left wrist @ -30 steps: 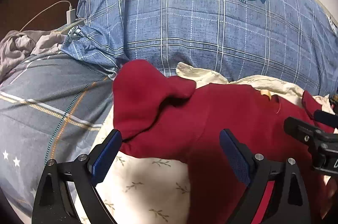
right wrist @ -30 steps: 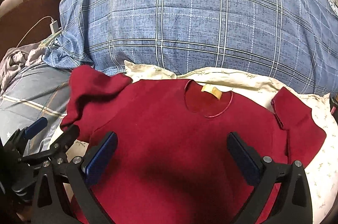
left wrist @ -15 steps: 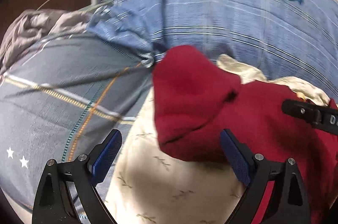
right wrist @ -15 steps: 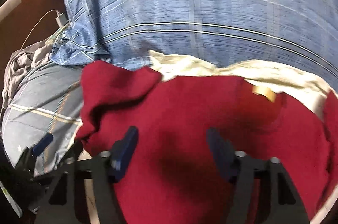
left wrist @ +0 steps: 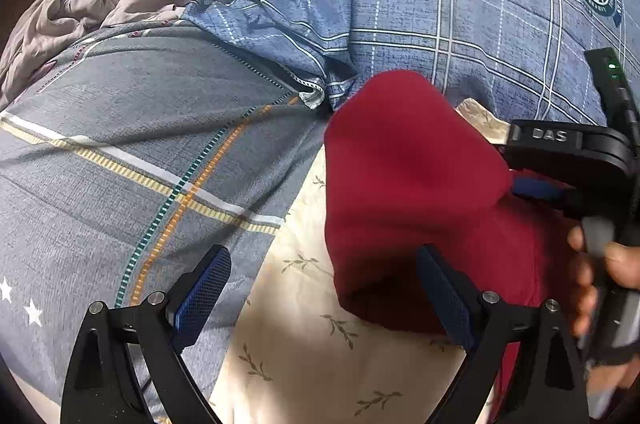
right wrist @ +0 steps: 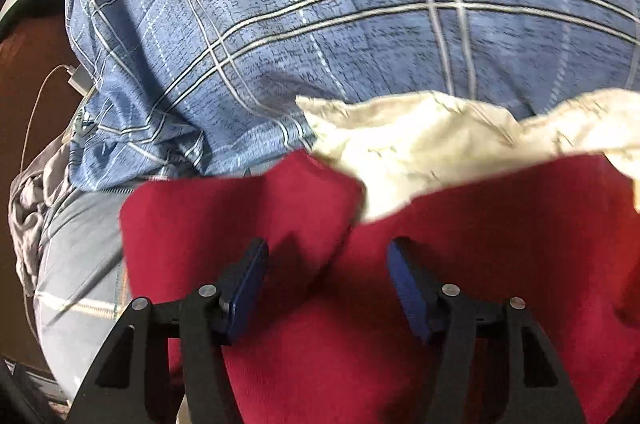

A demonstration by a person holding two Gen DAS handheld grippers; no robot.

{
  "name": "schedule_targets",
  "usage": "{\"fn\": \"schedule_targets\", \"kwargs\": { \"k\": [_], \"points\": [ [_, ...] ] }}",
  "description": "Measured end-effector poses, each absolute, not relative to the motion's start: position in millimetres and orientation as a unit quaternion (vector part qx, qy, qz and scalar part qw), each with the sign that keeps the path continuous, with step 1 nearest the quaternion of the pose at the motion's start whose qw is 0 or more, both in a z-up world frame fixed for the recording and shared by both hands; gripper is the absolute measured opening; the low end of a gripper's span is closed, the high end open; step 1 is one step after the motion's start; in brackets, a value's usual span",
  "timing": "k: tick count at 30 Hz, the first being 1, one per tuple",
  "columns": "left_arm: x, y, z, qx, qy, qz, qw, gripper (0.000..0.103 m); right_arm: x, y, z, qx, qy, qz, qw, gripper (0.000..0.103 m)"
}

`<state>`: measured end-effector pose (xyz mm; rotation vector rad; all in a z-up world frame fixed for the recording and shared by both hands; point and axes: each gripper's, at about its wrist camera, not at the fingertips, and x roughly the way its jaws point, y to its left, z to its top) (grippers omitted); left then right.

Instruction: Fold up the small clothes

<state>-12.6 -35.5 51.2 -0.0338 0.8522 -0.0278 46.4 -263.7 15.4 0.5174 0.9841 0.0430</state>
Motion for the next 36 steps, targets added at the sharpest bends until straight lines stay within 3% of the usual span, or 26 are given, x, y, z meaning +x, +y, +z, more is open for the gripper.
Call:
{"fn": "schedule_targets", "kwargs": {
  "k": [2,4,5,6,24,36],
  "points": [
    [-8,-34,50,-0.022,0.413,-0.011,0.910,0.094,53,-262,16,0.240,0.460,0.017,0.854,0.059],
    [-8,-31,48,-0.024,0.416,-0.005,0.909,0.094,58,-259,18,0.228,0.454,0.018,0.861,0.040],
    [-6,-31,46,-0.026,0.419,-0.005,0.908,0.094,60,-257,19,0.221,0.455,0.022,0.863,0.018],
    [-6,-31,45,-0.027,0.420,-0.004,0.907,0.094,61,-256,19,0.215,0.458,0.027,0.863,0.009],
    [-25,-12,59,-0.051,0.393,0.004,0.918,0.094,-63,-299,131,0.165,0.347,0.017,0.923,0.005],
    [-35,-14,57,-0.058,0.393,-0.001,0.918,0.094,-159,-407,133,0.212,0.338,-0.105,0.911,0.005]
  ]
}}
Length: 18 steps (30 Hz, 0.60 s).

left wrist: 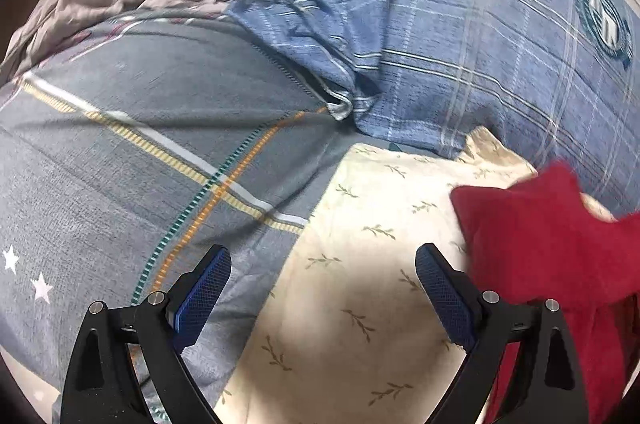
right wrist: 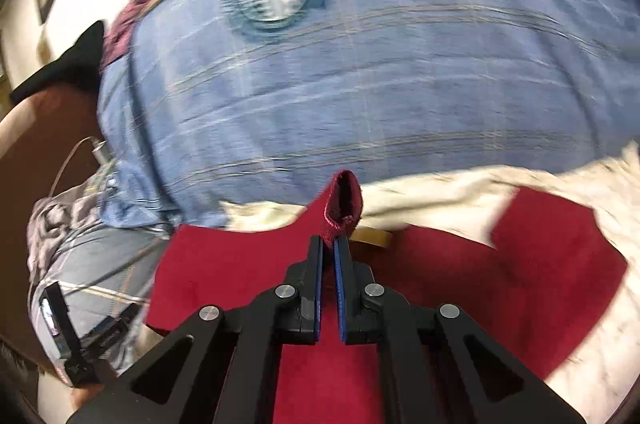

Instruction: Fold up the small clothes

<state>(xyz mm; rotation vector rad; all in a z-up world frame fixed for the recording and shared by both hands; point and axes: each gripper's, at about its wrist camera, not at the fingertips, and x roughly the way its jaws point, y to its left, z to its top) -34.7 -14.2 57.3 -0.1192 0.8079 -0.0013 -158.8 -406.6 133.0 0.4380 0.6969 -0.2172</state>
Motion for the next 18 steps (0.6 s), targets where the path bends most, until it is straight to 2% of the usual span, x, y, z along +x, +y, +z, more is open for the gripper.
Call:
{"fn": "schedule_targets", "kwargs": {
  "k": [6,11,16,17,18],
  "points": [
    [-42,-34,59,-0.030,0.385,-0.027,0.922,0.094,-192,-444,101,0.223,0.373,-0.154,0.887,0.005],
    [-46,-44,58,-0.015,0.385,-0.043,0.922,0.094,-211,-453,100,0.224,0.361,-0.171,0.889,0.004],
    [-49,-53,60,-0.008,0.382,-0.060,0.922,0.094,-209,-463,72,0.216,0.404,-0.204,0.865,0.004],
    [-50,-54,61,-0.009,0.380,-0.064,0.923,0.094,-209,-464,67,0.220,0.412,-0.203,0.861,0.005],
    [-51,-54,62,-0.011,0.378,-0.068,0.923,0.094,-209,-468,60,0.236,0.420,-0.199,0.853,0.010]
  ]
}}
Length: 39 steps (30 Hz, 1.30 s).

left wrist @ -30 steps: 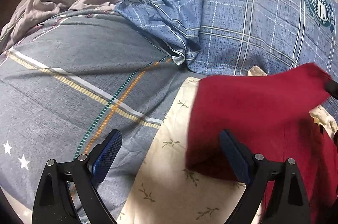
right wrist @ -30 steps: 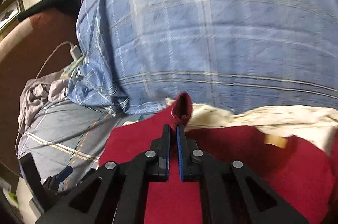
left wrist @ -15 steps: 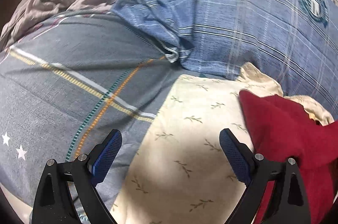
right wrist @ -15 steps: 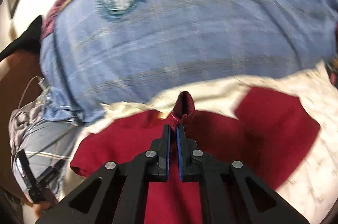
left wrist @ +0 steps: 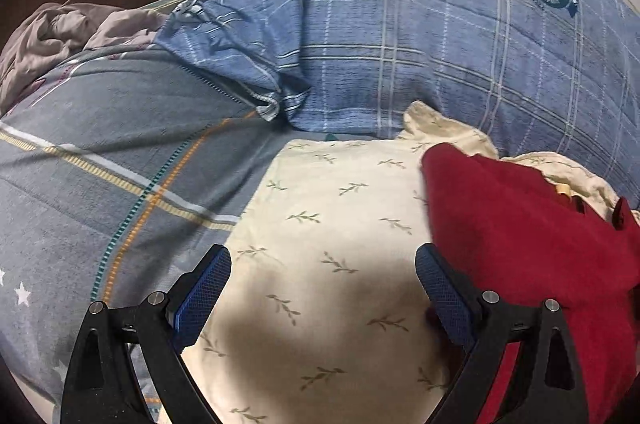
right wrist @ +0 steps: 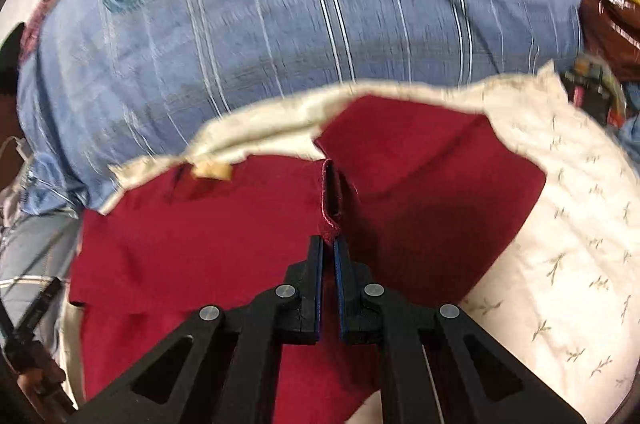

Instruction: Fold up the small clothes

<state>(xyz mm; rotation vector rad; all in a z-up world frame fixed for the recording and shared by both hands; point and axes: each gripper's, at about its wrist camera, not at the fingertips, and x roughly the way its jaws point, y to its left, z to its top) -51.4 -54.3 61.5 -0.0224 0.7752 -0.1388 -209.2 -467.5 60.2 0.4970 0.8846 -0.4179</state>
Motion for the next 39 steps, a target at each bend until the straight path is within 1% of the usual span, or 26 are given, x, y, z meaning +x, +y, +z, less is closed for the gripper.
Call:
{"fn": "schedule_targets", "kwargs": {
  "k": [2,3,4,5,6,11,17,18,20,23,25,28,30,35,39],
  "points": [
    [-54,-55,64,-0.016,0.372,-0.077,0.925,0.094,-213,-472,59,0.251,0.418,-0.199,0.850,0.012],
    [-55,-55,65,-0.020,0.369,-0.081,0.926,0.094,-218,-472,65,0.248,0.409,-0.206,0.854,0.015],
    [-56,-55,66,-0.024,0.366,-0.085,0.926,0.094,-221,-472,70,0.242,0.402,-0.210,0.858,0.018],
    [-56,-56,67,-0.028,0.364,-0.090,0.926,0.094,-223,-470,76,0.234,0.395,-0.212,0.863,0.026],
    [-56,-58,66,-0.031,0.364,-0.094,0.926,0.094,-226,-467,83,0.226,0.386,-0.205,0.871,0.031],
    [-55,-74,60,-0.010,0.374,-0.109,0.921,0.094,-215,-447,88,0.206,0.395,-0.151,0.882,0.031],
    [-45,-89,46,0.020,0.392,-0.101,0.914,0.094,-172,-438,56,0.199,0.423,-0.153,0.871,0.030],
    [-43,-90,44,0.022,0.396,-0.099,0.912,0.095,-166,-443,49,0.203,0.425,-0.162,0.867,0.027],
    [-38,-94,38,0.026,0.410,-0.096,0.907,0.096,-158,-451,38,0.206,0.430,-0.167,0.863,0.025],
    [-34,-100,34,0.034,0.416,-0.095,0.904,0.096,-151,-457,35,0.205,0.428,-0.168,0.864,0.025],
    [-34,-102,35,0.039,0.412,-0.094,0.905,0.096,-153,-456,38,0.205,0.431,-0.166,0.863,0.028],
    [-34,-102,34,0.038,0.412,-0.093,0.906,0.096,-165,-450,46,0.201,0.422,-0.166,0.868,0.030],
    [-36,-101,35,0.037,0.410,-0.093,0.906,0.096,-175,-447,49,0.204,0.418,-0.157,0.871,0.035],
    [-42,-101,38,0.041,0.399,-0.091,0.911,0.095,-187,-438,55,0.201,0.416,-0.148,0.874,0.036],
    [-49,-99,43,0.039,0.390,-0.092,0.915,0.094,-186,-433,51,0.193,0.423,-0.144,0.874,0.038]
  ]
}}
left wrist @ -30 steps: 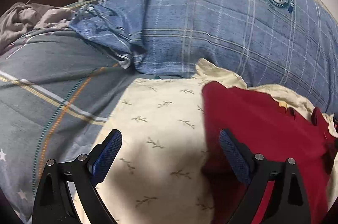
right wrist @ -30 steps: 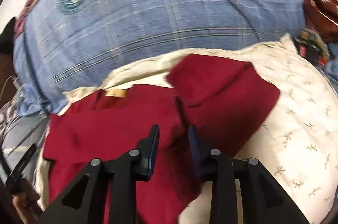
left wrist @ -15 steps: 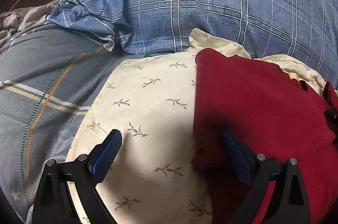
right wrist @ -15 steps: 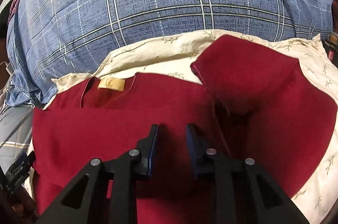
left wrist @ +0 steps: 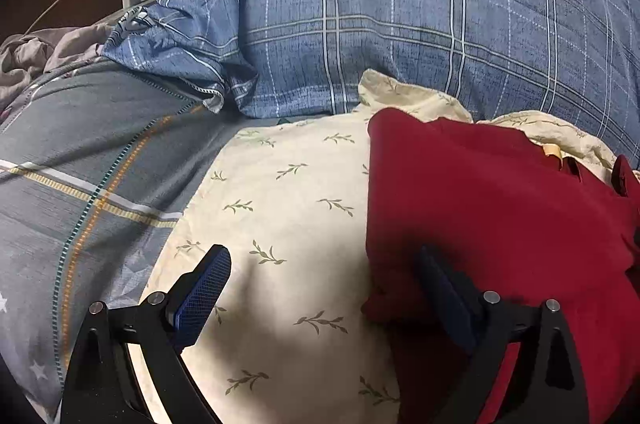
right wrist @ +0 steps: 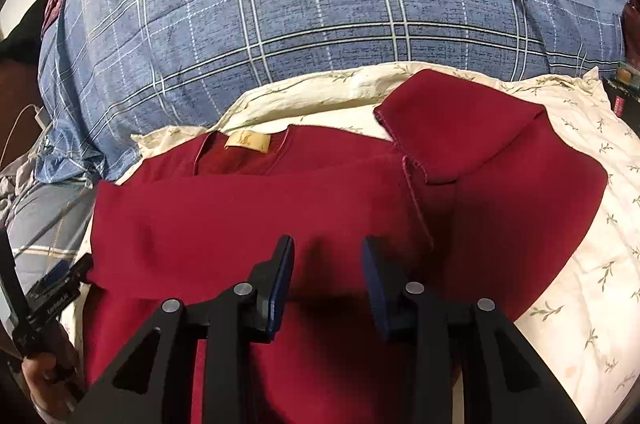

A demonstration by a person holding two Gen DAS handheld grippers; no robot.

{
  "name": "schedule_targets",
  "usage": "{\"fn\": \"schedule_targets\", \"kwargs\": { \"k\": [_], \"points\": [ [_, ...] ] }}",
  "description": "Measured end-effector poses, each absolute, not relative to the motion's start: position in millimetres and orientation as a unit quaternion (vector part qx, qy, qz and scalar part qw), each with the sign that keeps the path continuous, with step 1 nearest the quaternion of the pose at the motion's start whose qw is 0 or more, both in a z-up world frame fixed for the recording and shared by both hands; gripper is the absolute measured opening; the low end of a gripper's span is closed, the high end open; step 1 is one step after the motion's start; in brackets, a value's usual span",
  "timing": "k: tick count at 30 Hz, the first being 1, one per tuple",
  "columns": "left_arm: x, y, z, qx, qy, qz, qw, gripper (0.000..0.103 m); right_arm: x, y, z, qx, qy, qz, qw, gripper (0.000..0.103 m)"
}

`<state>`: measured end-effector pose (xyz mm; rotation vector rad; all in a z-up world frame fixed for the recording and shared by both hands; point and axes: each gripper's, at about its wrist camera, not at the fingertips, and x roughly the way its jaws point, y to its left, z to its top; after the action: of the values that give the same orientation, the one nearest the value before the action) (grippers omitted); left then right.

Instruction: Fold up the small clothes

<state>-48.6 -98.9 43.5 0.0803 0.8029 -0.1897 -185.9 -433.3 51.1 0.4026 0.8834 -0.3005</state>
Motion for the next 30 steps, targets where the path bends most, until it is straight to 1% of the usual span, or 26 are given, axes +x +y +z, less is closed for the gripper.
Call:
{"fn": "schedule_targets", "kwargs": {
  "k": [4,10,13,17,19,22,24,25,30],
  "points": [
    [-57,-99,50,0.034,0.379,-0.103,0.919,0.094,-182,-434,40,0.188,0.432,-0.146,0.870,0.038],
    [-66,-99,56,0.032,0.365,-0.119,0.923,0.094,-182,-434,42,0.191,0.438,-0.146,0.866,0.039],
    [-64,-100,53,0.032,0.374,-0.123,0.919,0.094,-185,-434,43,0.194,0.435,-0.137,0.868,0.045],
    [-53,-102,41,0.032,0.405,-0.120,0.906,0.095,-184,-433,39,0.184,0.439,-0.131,0.870,0.047],
    [-49,-102,39,0.030,0.414,-0.121,0.902,0.095,-186,-439,45,0.200,0.440,-0.119,0.867,0.047],
    [-46,-102,40,0.027,0.415,-0.121,0.902,0.095,-202,-457,60,0.212,0.420,-0.135,0.872,0.047],
    [-44,-103,39,0.027,0.416,-0.120,0.901,0.095,-212,-473,68,0.215,0.409,-0.157,0.873,0.053],
    [-44,-103,38,0.026,0.417,-0.120,0.901,0.095,-216,-481,70,0.223,0.405,-0.166,0.871,0.053],
    [-43,-104,37,0.026,0.418,-0.118,0.901,0.095,-231,-527,68,0.311,0.379,-0.182,0.852,0.053]
  ]
}}
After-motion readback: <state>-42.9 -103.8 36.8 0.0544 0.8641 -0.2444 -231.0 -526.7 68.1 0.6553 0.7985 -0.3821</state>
